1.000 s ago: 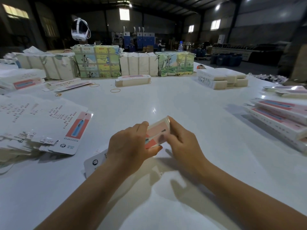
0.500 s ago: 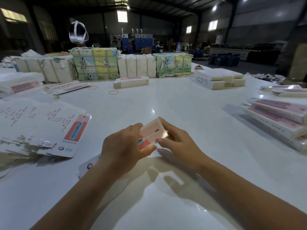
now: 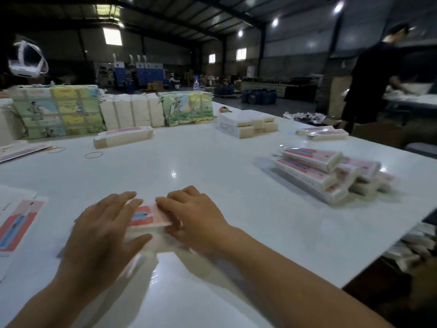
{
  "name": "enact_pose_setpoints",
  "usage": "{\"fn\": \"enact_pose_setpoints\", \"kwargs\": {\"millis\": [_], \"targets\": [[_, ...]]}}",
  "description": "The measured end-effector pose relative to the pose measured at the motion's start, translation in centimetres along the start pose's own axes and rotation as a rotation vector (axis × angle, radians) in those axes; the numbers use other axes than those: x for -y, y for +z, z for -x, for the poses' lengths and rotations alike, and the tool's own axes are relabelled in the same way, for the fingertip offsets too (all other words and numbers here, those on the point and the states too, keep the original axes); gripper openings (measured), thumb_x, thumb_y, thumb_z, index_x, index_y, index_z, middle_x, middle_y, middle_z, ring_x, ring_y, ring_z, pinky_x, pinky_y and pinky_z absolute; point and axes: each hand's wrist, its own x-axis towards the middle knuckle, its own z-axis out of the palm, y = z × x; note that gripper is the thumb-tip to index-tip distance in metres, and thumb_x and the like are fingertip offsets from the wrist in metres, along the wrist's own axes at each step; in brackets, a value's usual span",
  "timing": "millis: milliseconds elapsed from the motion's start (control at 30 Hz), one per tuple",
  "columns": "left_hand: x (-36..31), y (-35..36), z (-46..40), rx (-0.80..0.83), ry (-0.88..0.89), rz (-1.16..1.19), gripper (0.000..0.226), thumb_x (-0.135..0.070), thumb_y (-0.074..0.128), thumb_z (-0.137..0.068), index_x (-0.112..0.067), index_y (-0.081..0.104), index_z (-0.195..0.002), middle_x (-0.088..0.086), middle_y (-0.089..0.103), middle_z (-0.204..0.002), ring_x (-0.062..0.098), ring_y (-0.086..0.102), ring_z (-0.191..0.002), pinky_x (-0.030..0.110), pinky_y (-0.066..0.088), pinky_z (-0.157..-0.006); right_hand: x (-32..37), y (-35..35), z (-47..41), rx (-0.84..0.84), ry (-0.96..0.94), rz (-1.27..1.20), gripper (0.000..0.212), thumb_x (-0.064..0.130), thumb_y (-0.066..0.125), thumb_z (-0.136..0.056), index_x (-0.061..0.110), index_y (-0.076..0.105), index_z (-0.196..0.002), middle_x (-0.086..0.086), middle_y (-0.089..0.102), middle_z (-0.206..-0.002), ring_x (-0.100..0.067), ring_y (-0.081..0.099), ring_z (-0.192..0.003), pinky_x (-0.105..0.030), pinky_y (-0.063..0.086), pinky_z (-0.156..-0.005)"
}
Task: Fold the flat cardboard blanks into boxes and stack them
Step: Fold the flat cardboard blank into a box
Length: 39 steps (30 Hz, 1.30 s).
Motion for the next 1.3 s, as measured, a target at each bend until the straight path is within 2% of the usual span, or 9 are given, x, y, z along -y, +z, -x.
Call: {"fn": "enact_pose_setpoints", "kwargs": {"millis": [167,300,400,500,667,833,1000,1133,1300], "targets": [[0.8,3.0,0.6,0.056,-0.091,0.191,0.057,-0.058,0.048,-0.076,-0.010,0.070,-0.100,0.012,0.066,-0.107,0.038,0.062,-0.096,0.057,0.051,-0.077,-6.8,-6.7,-0.7,-0.233,0.337,0.001,0.041,0.038,0.055,-0.091,0.025,0.055,-0.130,-0.010,0.061,-0.116,-0.031,0.047,-0.103,-0.038,0.040,-0.083],[0.7,3.8,1.6,0.180,-0.232,0.433,0.027,-0.059,0.049,-0.063,-0.061,0.055,-0.089,-0.014,0.062,-0.085,0.026,0.061,-0.085,0.052,0.050,-0.076,-15.6,-13.6,2.0,-0.525,0.575,0.106,0.031,0.027,0.055,-0.090,0.022,0.064,-0.119,-0.011,0.063,-0.112,-0.032,0.051,-0.107,-0.034,0.034,-0.089],[0.8,3.7,1.1,0.231,-0.264,0.518,0.030,-0.059,0.049,-0.062,-0.068,0.049,-0.090,-0.014,0.064,-0.084,0.027,0.063,-0.086,0.053,0.050,-0.076,-21.7,-16.7,6.2,-0.667,0.804,0.138,0.035,0.020,0.053,-0.092,0.017,0.062,-0.126,-0.014,0.058,-0.118,-0.033,0.048,-0.111,-0.030,0.030,-0.090],[0.2,3.2,0.8,0.241,-0.268,0.525,0.028,-0.058,0.047,-0.062,-0.068,0.048,-0.089,-0.018,0.062,-0.083,0.025,0.061,-0.084,0.050,0.049,-0.077,-25.8,-17.1,11.2,-0.574,1.038,0.239,0.036,0.018,0.051,-0.094,0.019,0.059,-0.130,-0.016,0.050,-0.127,-0.035,0.041,-0.116,-0.029,0.026,-0.084],[0.1,2.9,0.7,0.261,-0.288,0.530,0.018,-0.059,0.045,-0.061,-0.051,0.052,-0.076,-0.005,0.065,-0.087,0.031,0.062,-0.091,0.053,0.048,-0.081,-26.7,-15.1,14.9,-0.449,1.249,0.167,0.037,0.019,0.057,-0.093,0.025,0.057,-0.130,-0.010,0.040,-0.140,-0.034,0.033,-0.123,-0.045,0.031,-0.100],[-0.3,2.5,0.5,0.256,-0.261,0.523,0.017,-0.059,0.043,-0.061,-0.050,0.050,-0.075,-0.007,0.064,-0.088,0.028,0.061,-0.092,0.051,0.048,-0.082,-24.3,-17.0,12.1,-0.593,1.123,0.159,0.048,0.006,0.052,-0.090,0.020,0.053,-0.135,-0.009,0.030,-0.150,-0.029,0.022,-0.138,-0.048,0.022,-0.108],[-0.8,2.0,0.7,0.243,-0.229,0.482,0.018,-0.053,0.044,-0.067,-0.041,0.055,-0.075,-0.020,0.060,-0.087,0.015,0.056,-0.093,0.039,0.045,-0.082,-15.8,-16.7,4.2,-0.648,0.579,0.138,0.037,0.003,0.055,-0.087,0.009,0.063,-0.123,-0.012,0.055,-0.132,-0.030,0.043,-0.124,-0.041,0.032,-0.105],[-1.3,1.5,0.8,0.235,-0.231,0.442,0.020,-0.040,0.045,-0.071,-0.030,0.060,-0.080,-0.016,0.060,-0.087,0.011,0.052,-0.093,0.033,0.042,-0.084,-8.2,-10.8,0.2,-0.378,0.255,-0.044,0.027,0.007,0.059,-0.088,0.014,0.070,-0.112,-0.005,0.065,-0.120,-0.023,0.050,-0.116,-0.033,0.034,-0.101],[-1.4,1.6,0.9,0.234,-0.222,0.409,0.009,-0.031,0.051,-0.082,-0.024,0.057,-0.081,-0.015,0.056,-0.087,0.009,0.050,-0.095,0.027,0.040,-0.082,-4.5,-0.9,0.0,0.082,0.223,-0.060,0.031,0.024,0.047,-0.096,0.023,0.064,-0.122,0.004,0.056,-0.133,-0.016,0.041,-0.127,-0.031,0.034,-0.104]]}}
